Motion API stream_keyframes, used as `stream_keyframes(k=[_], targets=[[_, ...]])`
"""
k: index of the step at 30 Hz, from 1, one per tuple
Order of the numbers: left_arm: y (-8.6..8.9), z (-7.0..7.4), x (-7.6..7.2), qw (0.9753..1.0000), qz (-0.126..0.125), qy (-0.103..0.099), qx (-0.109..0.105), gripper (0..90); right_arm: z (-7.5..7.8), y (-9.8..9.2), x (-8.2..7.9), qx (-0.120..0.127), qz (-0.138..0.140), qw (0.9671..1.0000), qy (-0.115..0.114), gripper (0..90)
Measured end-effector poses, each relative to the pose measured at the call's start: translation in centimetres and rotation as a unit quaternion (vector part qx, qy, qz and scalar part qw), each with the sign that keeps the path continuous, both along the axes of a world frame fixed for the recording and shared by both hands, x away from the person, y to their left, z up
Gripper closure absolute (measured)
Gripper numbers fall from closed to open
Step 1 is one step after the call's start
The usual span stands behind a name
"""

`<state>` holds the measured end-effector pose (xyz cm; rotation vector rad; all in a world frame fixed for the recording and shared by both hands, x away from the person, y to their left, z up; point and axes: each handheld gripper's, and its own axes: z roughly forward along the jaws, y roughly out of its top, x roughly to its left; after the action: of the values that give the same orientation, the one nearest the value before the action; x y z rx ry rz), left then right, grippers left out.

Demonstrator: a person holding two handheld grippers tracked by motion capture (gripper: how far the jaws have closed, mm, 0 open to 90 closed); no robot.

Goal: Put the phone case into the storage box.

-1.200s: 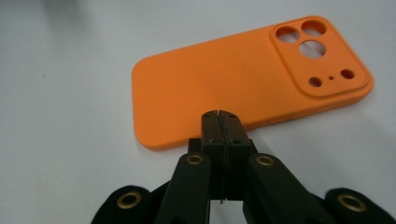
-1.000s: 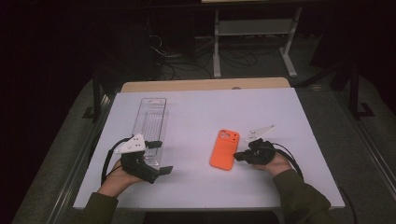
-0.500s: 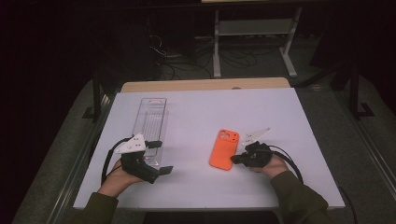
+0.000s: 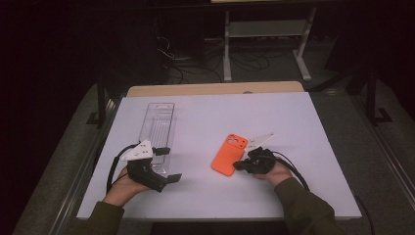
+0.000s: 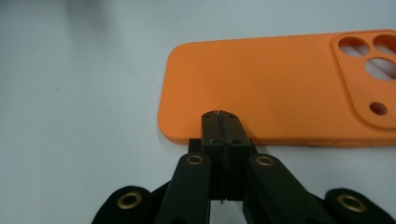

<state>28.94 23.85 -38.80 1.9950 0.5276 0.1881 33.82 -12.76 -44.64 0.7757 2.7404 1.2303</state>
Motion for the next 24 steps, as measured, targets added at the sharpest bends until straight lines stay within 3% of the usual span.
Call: stream_keyframes(k=[12,17,24], targets=[[0.0,0.0,0.0,1.0000,0.000,0.000,-0.004,0.0,0.0,3.5,1.1,0.002,0.008,0.9999,-0.011,88.2],[0.0,0.0,0.0,1.0000,0.000,0.001,-0.005,0.0,0.0,3.6,1.3,-0.002,0.010,0.9998,-0.019,88.2],[-0.1,-0.1,0.0,1.0000,-0.001,0.001,-0.005,0.0,0.8,2.8,1.1,0.013,-0.001,0.9997,-0.020,88.1]])
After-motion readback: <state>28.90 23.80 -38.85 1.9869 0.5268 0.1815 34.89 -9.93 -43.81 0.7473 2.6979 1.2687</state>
